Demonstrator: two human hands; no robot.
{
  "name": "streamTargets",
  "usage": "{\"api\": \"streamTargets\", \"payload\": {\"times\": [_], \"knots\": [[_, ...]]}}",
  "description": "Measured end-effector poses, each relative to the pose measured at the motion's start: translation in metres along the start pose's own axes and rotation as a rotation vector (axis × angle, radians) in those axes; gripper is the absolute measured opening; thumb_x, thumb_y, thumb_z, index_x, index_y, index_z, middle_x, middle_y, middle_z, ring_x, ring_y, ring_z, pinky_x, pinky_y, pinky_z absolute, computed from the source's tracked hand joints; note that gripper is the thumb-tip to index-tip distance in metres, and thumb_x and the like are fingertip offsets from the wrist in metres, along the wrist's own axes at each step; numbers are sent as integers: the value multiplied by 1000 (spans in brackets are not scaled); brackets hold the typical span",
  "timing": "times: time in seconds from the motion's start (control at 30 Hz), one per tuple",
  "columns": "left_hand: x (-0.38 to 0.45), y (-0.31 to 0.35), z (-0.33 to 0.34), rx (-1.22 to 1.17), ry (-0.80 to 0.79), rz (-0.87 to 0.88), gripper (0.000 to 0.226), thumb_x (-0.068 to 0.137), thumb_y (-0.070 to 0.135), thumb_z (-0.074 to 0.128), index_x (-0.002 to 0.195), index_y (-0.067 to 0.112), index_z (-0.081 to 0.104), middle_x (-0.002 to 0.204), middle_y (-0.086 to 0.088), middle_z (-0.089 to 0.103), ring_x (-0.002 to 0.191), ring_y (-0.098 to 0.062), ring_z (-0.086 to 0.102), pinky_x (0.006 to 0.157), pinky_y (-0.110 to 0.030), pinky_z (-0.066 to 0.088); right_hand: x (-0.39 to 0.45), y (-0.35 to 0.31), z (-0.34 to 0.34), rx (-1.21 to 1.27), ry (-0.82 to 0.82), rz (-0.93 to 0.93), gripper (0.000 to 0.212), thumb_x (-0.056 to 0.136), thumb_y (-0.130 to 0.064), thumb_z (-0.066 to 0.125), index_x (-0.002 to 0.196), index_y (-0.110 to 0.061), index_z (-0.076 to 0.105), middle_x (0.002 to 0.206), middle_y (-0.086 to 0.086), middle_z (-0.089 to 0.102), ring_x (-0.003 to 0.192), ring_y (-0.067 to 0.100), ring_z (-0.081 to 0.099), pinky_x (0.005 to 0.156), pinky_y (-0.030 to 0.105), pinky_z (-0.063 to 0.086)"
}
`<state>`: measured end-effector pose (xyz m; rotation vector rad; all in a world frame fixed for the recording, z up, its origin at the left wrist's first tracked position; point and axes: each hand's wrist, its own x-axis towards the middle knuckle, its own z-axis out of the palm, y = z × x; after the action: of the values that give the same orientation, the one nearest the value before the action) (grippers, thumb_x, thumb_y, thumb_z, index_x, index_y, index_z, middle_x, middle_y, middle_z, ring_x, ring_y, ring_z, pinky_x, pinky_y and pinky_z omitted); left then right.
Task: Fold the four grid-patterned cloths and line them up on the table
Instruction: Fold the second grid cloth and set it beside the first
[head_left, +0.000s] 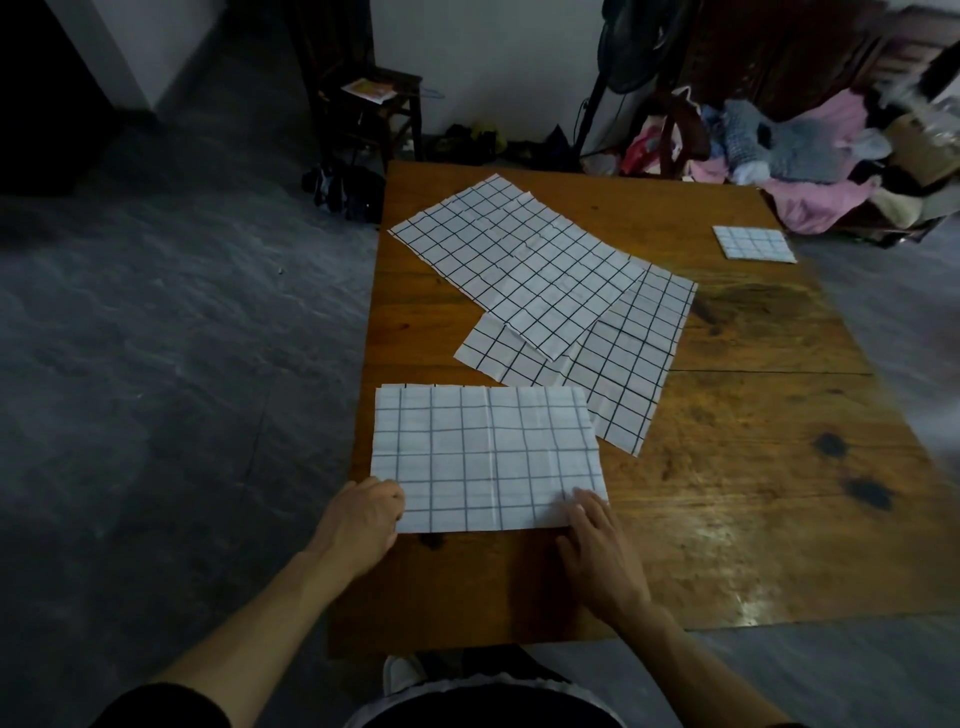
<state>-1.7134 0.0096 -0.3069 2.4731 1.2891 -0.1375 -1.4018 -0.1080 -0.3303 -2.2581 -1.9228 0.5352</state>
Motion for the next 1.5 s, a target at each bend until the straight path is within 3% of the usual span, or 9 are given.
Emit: {"api": "streamTargets", "payload": {"times": [0.47, 0.67, 0.8, 0.9, 1.07, 1.17, 1.27, 1.4, 1.5], "knots": [[4, 2, -6, 130, -47, 83, 28, 95, 20, 54, 122, 19, 61, 127, 5, 51, 114, -13, 46, 98, -29, 41, 8, -20, -5, 28, -51, -25, 51, 93, -30, 58, 141, -21, 43, 148, -5, 38, 136, 13, 35, 111, 28, 35], [2, 18, -18, 9, -21, 51, 7, 85, 32, 56, 88, 28, 51, 98, 12, 46, 91, -6, 42, 82, -24, 40, 12, -31, -7, -5, -30, -19, 67, 85, -44, 67, 142, -23, 38, 153, 2, 31, 145, 23, 22, 117, 41, 30], [8, 42, -34, -109, 65, 59, 11, 77, 33, 55, 75, 30, 46, 82, 14, 44, 79, -6, 41, 73, -25, 39, 15, -54, -13, -7, -66, -166, 78, 82, -51, 68, 146, -29, 31, 155, -2, 27, 143, 20, 22, 117, 43, 29], [11, 65, -49, -219, 130, 93, 12, 81, 33, 57, 77, 30, 46, 83, 13, 47, 80, -6, 44, 76, -25, 43, 17, -73, -20, -18, -36, -249, 64, 86, -47, 64, 144, -29, 41, 150, -2, 37, 139, 18, 30, 114, 40, 31], [6, 91, -68, -403, 192, 150, 12, 85, 38, 59, 83, 29, 52, 84, 13, 52, 82, -3, 48, 82, -26, 43, 21, -79, -29, 129, 160, -342, 19, 93, -31, 57, 107, -30, 69, 110, -10, 64, 102, 4, 52, 88, 27, 46], [1, 86, -74, -376, 121, 175, 36, 78, 56, 66, 105, 34, 54, 104, 19, 56, 99, 0, 49, 93, -24, 39, 19, -74, -43, 254, 164, -331, 16, 94, -32, 56, 101, -27, 70, 102, -12, 64, 95, -1, 52, 81, 21, 46], [1, 67, -74, -169, 71, 103, 49, 78, 49, 72, 121, 35, 51, 119, 18, 51, 113, -5, 45, 101, -30, 36, 11, -61, -51, 343, 147, -310, 25, 93, -42, 51, 102, -29, 70, 108, -15, 62, 100, -1, 55, 82, 18, 48], [6, 47, -71, -58, 66, 85, 18, 86, 28, 66, 94, 37, 53, 104, 16, 52, 99, -6, 47, 90, -28, 40, -3, -44, -51, 365, 208, -252, 14, 90, -22, 67, 102, -28, 73, 108, -14, 65, 101, -3, 59, 83, 17, 51], [4, 46, -63, -111, 44, 134, 19, 88, 27, 64, 87, 37, 49, 95, 16, 53, 91, -4, 48, 89, -28, 43, -20, -33, -53, 381, 246, -190, 17, 85, -23, 69, 101, -24, 75, 106, -12, 68, 97, -2, 62, 82, 18, 51]]}}
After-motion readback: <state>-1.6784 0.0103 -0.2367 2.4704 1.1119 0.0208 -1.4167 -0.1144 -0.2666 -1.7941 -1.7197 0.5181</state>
